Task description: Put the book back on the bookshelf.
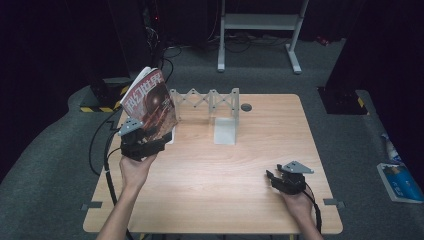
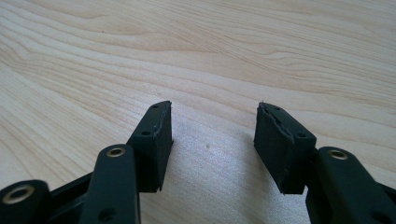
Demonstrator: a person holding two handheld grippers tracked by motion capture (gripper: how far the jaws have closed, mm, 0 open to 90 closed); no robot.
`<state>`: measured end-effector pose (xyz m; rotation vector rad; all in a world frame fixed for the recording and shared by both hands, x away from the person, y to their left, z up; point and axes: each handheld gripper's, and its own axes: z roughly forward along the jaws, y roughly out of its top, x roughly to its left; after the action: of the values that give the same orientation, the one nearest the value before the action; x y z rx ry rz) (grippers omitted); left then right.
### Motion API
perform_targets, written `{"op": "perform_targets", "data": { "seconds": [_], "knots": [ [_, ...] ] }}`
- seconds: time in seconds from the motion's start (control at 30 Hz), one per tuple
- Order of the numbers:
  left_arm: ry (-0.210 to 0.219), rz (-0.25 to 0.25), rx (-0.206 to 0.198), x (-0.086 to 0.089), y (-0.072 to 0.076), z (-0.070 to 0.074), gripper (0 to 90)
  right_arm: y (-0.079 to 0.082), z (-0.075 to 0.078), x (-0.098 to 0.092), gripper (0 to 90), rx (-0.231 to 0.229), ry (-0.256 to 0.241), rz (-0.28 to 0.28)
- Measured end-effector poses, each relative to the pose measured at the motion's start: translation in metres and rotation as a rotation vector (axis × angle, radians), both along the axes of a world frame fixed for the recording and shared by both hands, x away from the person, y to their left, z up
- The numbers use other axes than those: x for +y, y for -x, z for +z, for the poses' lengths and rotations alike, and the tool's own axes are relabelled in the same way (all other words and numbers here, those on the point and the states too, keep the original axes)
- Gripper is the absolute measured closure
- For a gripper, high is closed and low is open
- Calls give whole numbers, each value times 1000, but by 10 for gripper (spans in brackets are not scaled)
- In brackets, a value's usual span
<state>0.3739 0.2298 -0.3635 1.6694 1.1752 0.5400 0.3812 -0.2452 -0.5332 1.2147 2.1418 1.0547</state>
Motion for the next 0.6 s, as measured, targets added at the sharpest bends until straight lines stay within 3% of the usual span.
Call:
{"op": "perform_targets", "data": {
  "seconds": [0.6],
  "knots": [
    [1, -36, 2, -13, 4, -5, 349, 0, 0, 0, 465, 1, 0, -1]
  ]
}}
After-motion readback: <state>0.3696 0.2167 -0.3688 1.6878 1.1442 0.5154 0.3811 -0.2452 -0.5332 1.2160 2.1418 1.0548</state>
